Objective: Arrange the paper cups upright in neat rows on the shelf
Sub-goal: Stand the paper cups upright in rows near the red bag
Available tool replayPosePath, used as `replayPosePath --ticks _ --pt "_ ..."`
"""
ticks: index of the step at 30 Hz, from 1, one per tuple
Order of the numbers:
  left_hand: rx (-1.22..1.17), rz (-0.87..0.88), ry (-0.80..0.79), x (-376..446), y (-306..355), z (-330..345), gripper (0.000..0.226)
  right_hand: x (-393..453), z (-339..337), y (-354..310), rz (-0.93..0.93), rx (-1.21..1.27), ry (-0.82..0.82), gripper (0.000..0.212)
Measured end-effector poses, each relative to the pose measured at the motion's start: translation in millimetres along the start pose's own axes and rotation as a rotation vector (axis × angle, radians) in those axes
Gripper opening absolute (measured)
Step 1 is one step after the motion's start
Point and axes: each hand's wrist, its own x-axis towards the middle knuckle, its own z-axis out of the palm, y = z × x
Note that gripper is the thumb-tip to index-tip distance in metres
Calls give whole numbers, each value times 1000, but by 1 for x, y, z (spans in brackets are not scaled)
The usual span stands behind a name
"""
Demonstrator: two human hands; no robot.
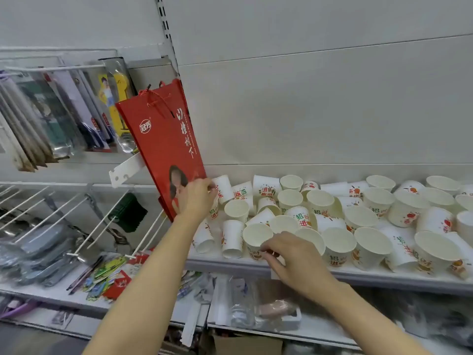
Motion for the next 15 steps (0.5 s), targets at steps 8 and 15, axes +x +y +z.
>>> replayPosePath --ticks 8,15 --pt "66 15 -222 65 4 22 25 72 7 15 35 -117 76 14" --pt "12 56 -289 84 -5 36 10 117 25 39 161 -126 51 7"
